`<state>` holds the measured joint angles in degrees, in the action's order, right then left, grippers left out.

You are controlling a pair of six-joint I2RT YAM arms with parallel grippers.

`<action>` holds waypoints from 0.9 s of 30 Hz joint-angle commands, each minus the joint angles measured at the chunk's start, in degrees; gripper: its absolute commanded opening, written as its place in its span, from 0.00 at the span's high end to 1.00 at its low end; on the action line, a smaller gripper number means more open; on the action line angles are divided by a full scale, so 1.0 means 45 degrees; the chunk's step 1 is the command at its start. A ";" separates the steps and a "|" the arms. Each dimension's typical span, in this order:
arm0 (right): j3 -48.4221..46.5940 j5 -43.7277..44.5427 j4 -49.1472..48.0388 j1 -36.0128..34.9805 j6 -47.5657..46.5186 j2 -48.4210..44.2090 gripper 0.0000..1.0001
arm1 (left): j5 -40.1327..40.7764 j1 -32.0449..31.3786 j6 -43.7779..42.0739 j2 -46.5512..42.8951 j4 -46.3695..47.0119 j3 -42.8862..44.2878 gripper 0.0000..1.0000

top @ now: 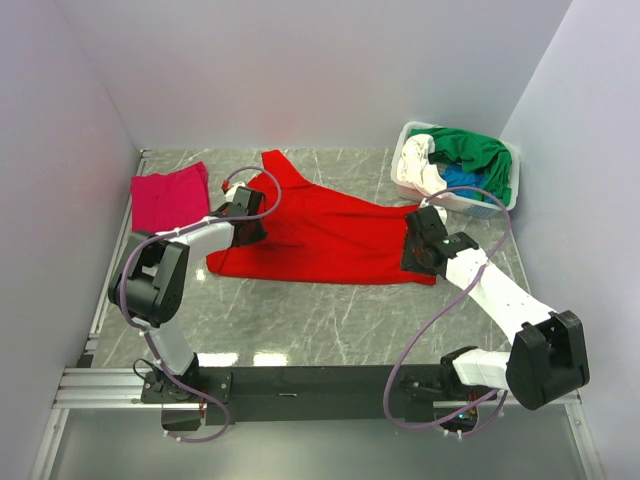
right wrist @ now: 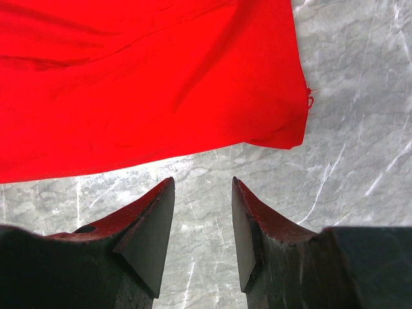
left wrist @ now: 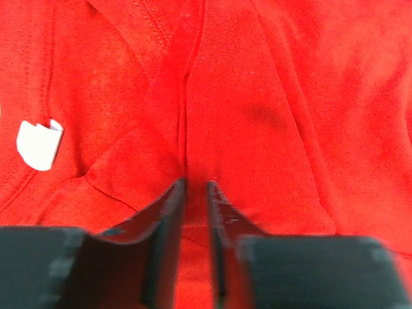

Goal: Fold and stack the t-shirts
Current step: Fold the tshirt

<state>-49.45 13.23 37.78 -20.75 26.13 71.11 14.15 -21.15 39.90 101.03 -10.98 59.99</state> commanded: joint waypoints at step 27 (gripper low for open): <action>-0.0300 0.0555 -0.0192 -0.0388 0.0287 0.0837 0.52 | -0.2051 -0.0965 -0.0214 0.3464 0.0741 0.5555 0.99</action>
<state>-49.47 14.15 38.13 -22.00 27.16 74.02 5.63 -25.02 39.79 114.67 -7.97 81.38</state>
